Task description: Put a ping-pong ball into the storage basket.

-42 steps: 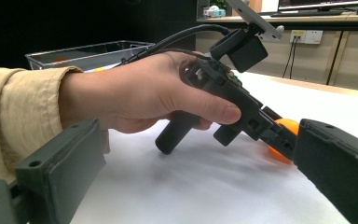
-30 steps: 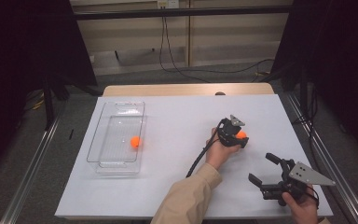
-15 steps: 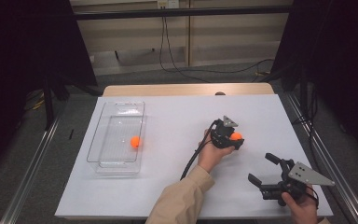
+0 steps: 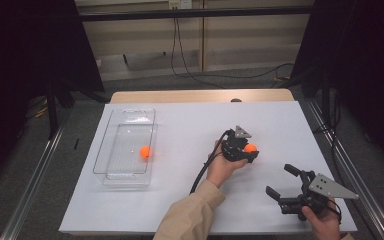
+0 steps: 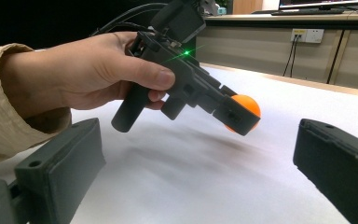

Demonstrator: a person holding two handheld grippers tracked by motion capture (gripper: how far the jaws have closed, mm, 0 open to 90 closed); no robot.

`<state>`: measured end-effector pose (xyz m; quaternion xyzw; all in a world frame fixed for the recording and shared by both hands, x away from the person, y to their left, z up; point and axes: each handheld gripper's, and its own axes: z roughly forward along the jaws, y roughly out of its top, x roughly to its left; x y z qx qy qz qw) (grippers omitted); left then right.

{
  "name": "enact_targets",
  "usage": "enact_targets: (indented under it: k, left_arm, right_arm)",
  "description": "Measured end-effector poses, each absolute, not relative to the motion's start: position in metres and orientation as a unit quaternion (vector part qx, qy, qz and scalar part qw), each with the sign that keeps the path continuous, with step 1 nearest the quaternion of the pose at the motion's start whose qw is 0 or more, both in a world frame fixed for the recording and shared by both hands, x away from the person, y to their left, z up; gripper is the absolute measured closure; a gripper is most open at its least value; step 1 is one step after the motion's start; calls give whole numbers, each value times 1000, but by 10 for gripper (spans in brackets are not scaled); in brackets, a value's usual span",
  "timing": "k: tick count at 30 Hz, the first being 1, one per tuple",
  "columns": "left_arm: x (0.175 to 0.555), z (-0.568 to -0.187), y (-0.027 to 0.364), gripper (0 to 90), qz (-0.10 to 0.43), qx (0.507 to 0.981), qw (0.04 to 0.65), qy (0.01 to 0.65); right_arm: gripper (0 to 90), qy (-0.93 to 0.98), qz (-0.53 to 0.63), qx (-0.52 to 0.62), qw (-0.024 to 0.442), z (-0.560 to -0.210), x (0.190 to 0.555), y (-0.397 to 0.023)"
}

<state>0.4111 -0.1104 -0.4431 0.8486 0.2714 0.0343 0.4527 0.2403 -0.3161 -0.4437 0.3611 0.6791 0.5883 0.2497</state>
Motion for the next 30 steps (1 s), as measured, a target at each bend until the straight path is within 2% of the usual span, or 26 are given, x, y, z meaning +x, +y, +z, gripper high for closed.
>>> enact_targets:
  k: [30]
  left_arm:
    - [406, -437, -73, 510, 41, 850, 444, 282]
  right_arm:
    - [13, 679, 588, 365, 246, -444, 240, -315]
